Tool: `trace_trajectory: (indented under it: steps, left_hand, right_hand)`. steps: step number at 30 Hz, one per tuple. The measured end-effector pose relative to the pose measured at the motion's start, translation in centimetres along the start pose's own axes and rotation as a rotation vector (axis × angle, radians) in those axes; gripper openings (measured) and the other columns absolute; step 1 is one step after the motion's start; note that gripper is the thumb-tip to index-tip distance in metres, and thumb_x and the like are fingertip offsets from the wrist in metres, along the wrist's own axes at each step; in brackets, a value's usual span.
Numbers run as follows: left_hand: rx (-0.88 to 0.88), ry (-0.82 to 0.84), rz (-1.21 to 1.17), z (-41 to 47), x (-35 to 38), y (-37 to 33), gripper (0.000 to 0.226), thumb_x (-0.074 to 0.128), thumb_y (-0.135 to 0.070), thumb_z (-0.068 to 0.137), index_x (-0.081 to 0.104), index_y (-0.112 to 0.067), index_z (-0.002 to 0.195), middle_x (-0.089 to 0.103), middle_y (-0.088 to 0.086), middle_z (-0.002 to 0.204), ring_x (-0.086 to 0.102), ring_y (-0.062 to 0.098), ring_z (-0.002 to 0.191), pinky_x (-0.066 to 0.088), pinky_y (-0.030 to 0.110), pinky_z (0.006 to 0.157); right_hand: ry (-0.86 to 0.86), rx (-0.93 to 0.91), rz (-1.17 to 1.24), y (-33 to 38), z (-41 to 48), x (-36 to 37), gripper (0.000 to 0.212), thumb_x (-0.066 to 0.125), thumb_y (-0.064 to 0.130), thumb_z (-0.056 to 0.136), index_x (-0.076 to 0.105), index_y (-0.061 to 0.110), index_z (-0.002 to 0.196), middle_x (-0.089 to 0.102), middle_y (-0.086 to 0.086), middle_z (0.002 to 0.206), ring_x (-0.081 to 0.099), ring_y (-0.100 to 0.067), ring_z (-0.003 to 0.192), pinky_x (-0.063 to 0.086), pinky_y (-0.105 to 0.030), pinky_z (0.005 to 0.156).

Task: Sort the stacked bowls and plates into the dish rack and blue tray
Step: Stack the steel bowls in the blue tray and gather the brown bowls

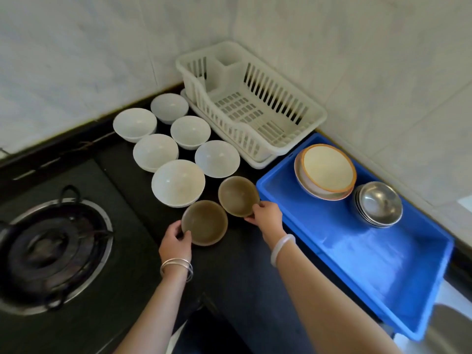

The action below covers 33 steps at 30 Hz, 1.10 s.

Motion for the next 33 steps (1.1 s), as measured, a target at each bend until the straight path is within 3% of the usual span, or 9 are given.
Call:
trace_trajectory:
  steps: [3, 7, 11, 17, 19, 26, 30, 33]
  left_hand:
    - [-0.025, 0.045, -0.039, 0.7, 0.5, 0.6, 0.033, 0.056, -0.008, 0.087, 0.059, -0.012, 0.119, 0.063, 0.012, 0.118, 0.058, 0.028, 0.11, 0.046, 0.039, 0.095]
    - [-0.069, 0.116, -0.155, 1.1, 1.3, 1.3, 0.032, 0.051, -0.007, 0.089, 0.057, -0.012, 0.121, 0.061, 0.014, 0.121, 0.058, 0.031, 0.112, 0.047, 0.05, 0.097]
    - [-0.139, 0.144, -0.303, 1.1, 1.6, 1.8, 0.03, 0.046, -0.015, 0.094, 0.056, -0.011, 0.122, 0.059, 0.015, 0.123, 0.057, 0.033, 0.113, 0.049, 0.045, 0.095]
    - [-0.245, 0.157, -0.441, 1.0, 1.5, 2.4, 0.042, 0.044, -0.039, 0.093, 0.056, -0.011, 0.122, 0.057, 0.012, 0.125, 0.055, 0.03, 0.116, 0.049, 0.039, 0.092]
    - [-0.231, 0.176, -0.433, 1.0, 1.5, 2.3, 0.037, 0.047, -0.036, 0.092, 0.058, -0.011, 0.116, 0.059, 0.012, 0.12, 0.056, 0.029, 0.112, 0.049, 0.037, 0.09]
    - [-0.177, 0.206, -0.317, 1.6, 1.3, 2.5, 0.033, 0.052, -0.012, 0.091, 0.055, -0.004, 0.123, 0.06, 0.018, 0.119, 0.06, 0.027, 0.099, 0.05, 0.034, 0.085]
    - [-0.177, 0.204, -0.311, 1.8, 1.0, 2.6, 0.03, 0.054, -0.009, 0.09, 0.058, -0.006, 0.12, 0.061, 0.012, 0.108, 0.06, 0.022, 0.091, 0.05, 0.031, 0.081]
    - [-0.19, 0.208, -0.319, 1.7, 1.3, 2.5, 0.033, 0.053, -0.009, 0.09, 0.055, -0.008, 0.123, 0.059, 0.008, 0.107, 0.059, 0.022, 0.094, 0.051, 0.032, 0.082]
  right_hand:
    - [0.014, -0.016, 0.065, 0.1, -2.1, -0.6, 0.019, 0.052, 0.009, 0.093, 0.061, 0.018, 0.078, 0.066, -0.002, 0.087, 0.068, -0.012, 0.074, 0.054, -0.016, 0.052]
    - [0.049, -0.095, 0.027, 0.8, -4.3, -0.5, 0.014, 0.055, 0.013, 0.091, 0.066, 0.016, 0.083, 0.07, -0.002, 0.088, 0.071, -0.009, 0.075, 0.054, -0.014, 0.056]
    - [0.085, -0.157, -0.139, 1.2, -5.4, 1.2, 0.014, 0.058, 0.017, 0.091, 0.066, 0.019, 0.08, 0.07, 0.002, 0.079, 0.07, -0.006, 0.068, 0.056, -0.017, 0.061]
    - [0.093, -0.2, -0.408, 1.7, -5.5, 3.6, 0.013, 0.06, 0.02, 0.089, 0.061, 0.024, 0.077, 0.067, 0.003, 0.073, 0.068, -0.008, 0.065, 0.052, -0.018, 0.057]
    - [0.102, -0.192, -0.454, 1.7, -5.4, 4.1, 0.014, 0.06, 0.021, 0.088, 0.058, 0.026, 0.075, 0.066, 0.003, 0.074, 0.068, -0.009, 0.066, 0.052, -0.019, 0.057]
    - [0.061, -0.215, -0.615, 1.7, -4.8, 4.9, 0.014, 0.061, 0.022, 0.087, 0.051, 0.025, 0.078, 0.064, 0.0, 0.079, 0.066, -0.013, 0.07, 0.054, -0.025, 0.062]
    - [0.057, -0.158, -0.579, 0.9, -3.8, 4.5, 0.012, 0.063, 0.027, 0.086, 0.052, 0.023, 0.089, 0.062, 0.0, 0.084, 0.066, -0.015, 0.075, 0.059, -0.032, 0.072]
    - [0.219, -0.056, -0.428, -0.4, -3.8, 5.3, 0.019, 0.058, 0.027, 0.091, 0.056, 0.023, 0.11, 0.062, 0.002, 0.087, 0.067, -0.013, 0.078, 0.059, -0.028, 0.069]
Point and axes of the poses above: each hand's wrist, its own z-axis towards the middle knuckle, its own x-axis out of the palm, y = z × x, the point moved 9 cm from there along z, towards the middle knuckle
